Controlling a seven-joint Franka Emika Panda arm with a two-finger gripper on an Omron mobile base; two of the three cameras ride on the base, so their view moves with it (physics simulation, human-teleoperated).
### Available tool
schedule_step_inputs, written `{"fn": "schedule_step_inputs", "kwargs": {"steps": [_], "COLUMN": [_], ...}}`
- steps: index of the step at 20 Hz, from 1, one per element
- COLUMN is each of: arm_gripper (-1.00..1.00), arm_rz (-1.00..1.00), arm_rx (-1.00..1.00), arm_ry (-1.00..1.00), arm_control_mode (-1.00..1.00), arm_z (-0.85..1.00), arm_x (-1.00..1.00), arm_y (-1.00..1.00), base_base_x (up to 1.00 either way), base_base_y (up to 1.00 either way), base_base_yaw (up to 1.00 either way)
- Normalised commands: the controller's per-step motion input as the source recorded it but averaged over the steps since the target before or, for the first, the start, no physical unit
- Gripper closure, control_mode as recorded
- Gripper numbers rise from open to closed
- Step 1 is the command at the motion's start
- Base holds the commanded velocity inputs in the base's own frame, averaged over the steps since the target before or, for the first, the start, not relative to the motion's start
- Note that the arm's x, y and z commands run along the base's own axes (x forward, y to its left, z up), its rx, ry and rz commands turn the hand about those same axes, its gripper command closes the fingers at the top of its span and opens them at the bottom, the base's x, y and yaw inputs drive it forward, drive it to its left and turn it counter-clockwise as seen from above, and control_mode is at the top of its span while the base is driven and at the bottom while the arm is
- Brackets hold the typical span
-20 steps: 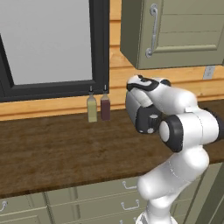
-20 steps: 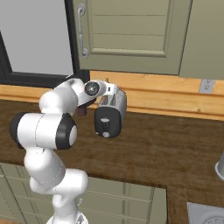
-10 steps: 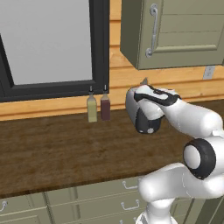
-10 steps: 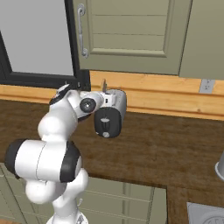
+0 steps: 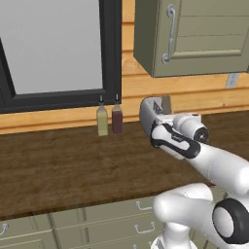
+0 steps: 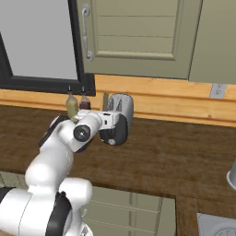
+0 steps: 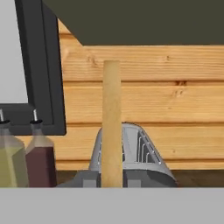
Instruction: Start the toaster. Once the lever pops up, take the bread to the plate on the dining counter.
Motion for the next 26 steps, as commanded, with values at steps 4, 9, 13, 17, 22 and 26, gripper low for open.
{"fn": "schedule_step_inputs", "kwargs": {"steps": [4, 9, 13, 17, 22, 26], "arm_gripper": [1.0, 1.0, 1.0, 1.0, 1.0, 1.0], "arm_rz": [0.0, 0.0, 0.0, 0.02, 0.07, 0.07], "arm_rx": [0.0, 0.0, 0.0, 0.0, 0.0, 0.01], "arm_ry": [0.26, 0.3, 0.36, 0.26, 0.11, 0.0], "arm_control_mode": [-1.0, -1.0, -1.0, -1.0, -1.0, -1.0], "arm_z": [1.0, 1.0, 1.0, 0.49, -0.01, -0.28], "arm_x": [-0.61, -0.7, -0.7, -0.99, -1.0, -1.0], "arm_y": [0.0, 0.0, 0.0, 0.03, 0.13, 0.05], "base_base_x": [0.0, 0.0, 0.0, 0.0, 0.0, 0.0], "base_base_y": [0.0, 0.0, 0.0, 0.0, 0.0, 0.0], "base_base_yaw": [0.0, 0.0, 0.0, 0.0, 0.0, 0.0]}}
